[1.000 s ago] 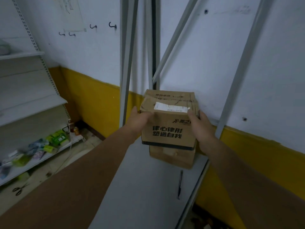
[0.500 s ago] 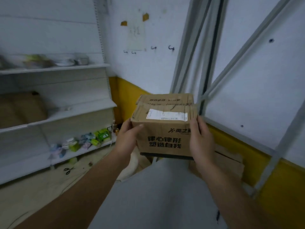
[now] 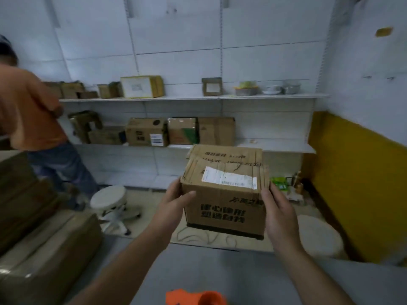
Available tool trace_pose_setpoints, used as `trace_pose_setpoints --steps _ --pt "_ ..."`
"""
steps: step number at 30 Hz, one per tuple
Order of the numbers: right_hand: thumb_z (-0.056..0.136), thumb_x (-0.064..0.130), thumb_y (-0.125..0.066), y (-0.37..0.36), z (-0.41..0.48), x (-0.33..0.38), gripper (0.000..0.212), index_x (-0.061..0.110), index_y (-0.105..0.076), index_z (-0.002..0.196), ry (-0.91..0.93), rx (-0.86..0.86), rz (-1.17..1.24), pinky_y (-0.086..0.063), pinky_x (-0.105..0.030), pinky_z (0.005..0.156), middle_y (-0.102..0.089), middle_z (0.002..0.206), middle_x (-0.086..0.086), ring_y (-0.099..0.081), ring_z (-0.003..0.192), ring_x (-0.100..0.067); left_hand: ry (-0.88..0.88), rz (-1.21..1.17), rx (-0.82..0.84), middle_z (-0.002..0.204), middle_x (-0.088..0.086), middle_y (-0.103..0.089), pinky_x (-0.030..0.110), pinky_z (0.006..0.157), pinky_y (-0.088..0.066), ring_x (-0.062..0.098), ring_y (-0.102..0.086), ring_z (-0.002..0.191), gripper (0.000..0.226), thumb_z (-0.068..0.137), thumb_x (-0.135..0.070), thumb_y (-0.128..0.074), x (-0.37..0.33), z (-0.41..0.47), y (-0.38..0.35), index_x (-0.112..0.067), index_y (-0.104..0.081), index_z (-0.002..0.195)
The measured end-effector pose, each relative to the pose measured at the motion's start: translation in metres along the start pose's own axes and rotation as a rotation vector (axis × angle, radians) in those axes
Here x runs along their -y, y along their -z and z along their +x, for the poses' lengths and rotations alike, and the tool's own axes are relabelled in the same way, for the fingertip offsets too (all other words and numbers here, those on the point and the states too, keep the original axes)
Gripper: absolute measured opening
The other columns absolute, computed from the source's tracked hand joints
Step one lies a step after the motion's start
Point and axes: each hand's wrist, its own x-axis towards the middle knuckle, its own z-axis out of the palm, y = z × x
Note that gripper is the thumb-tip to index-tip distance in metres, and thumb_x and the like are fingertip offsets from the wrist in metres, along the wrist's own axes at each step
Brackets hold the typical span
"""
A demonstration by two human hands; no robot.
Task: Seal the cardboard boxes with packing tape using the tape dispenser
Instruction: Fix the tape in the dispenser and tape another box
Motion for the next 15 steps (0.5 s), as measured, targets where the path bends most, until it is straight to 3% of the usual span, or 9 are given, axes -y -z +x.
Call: trace_pose_setpoints --steps 4,7,9,11,15 --pt "0.098 0.035 -0.050 -0.094 -0.048 -0.016 0.025 0.046 -0.056 0.119 -0.045 0.083 0.015 -0.050 -0.023 0.084 -0.062 0.107 0.026 -0.059 0.101 0.003 0.058 0.004 -0.117 0.108 -0.030 -0.063 0.017 0.076 -0.036 -0.015 -0.054 0.096 0.042 0.096 -0.016 -0.055 0.033 -0.025 0.099 -0.046 -0.052 0.125" --pt "0.098 0.031 -0.051 -0.143 -0.078 -0.035 0.034 0.031 -0.056 0.131 -0.107 0.111 -0.020 -0.046 -0.025 0.096 -0.059 0.121 0.021 -0.055 0.113 -0.001 0.120 0.010 -0.137 0.117 -0.025 -0.061 0.023 0.087 -0.037 -0.007 -0.050 0.108 0.045 0.096 -0.016 -0.055 0.058 -0.036 0.152 -0.041 -0.050 0.133" --pt "0.099 0.026 -0.051 -0.162 -0.090 -0.044 0.030 0.037 -0.058 0.126 -0.136 0.128 -0.027 -0.045 -0.017 0.091 -0.060 0.115 0.027 -0.055 0.108 0.008 0.153 0.003 -0.133 0.115 -0.026 -0.060 0.027 0.094 -0.036 -0.007 -0.050 0.106 0.043 0.097 -0.015 -0.054 0.069 -0.039 0.176 -0.041 -0.051 0.131" --pt "0.099 0.021 -0.050 -0.176 -0.096 -0.045 0.030 0.049 -0.057 0.108 -0.152 0.149 -0.049 -0.045 -0.007 0.077 -0.062 0.099 0.034 -0.056 0.093 0.021 0.170 -0.001 -0.119 0.113 -0.027 -0.060 0.028 0.095 -0.035 -0.008 -0.050 0.106 0.043 0.097 -0.015 -0.053 0.076 -0.038 0.192 -0.043 -0.051 0.130" --pt "0.099 0.017 -0.051 -0.189 -0.103 -0.053 0.033 0.048 -0.059 0.107 -0.183 0.154 -0.082 -0.045 -0.004 0.072 -0.065 0.097 0.034 -0.058 0.092 0.020 0.211 -0.045 -0.092 0.114 -0.025 -0.060 0.019 0.081 -0.038 -0.009 -0.049 0.100 0.049 0.097 -0.014 -0.053 0.091 -0.038 0.207 -0.038 -0.047 0.140"
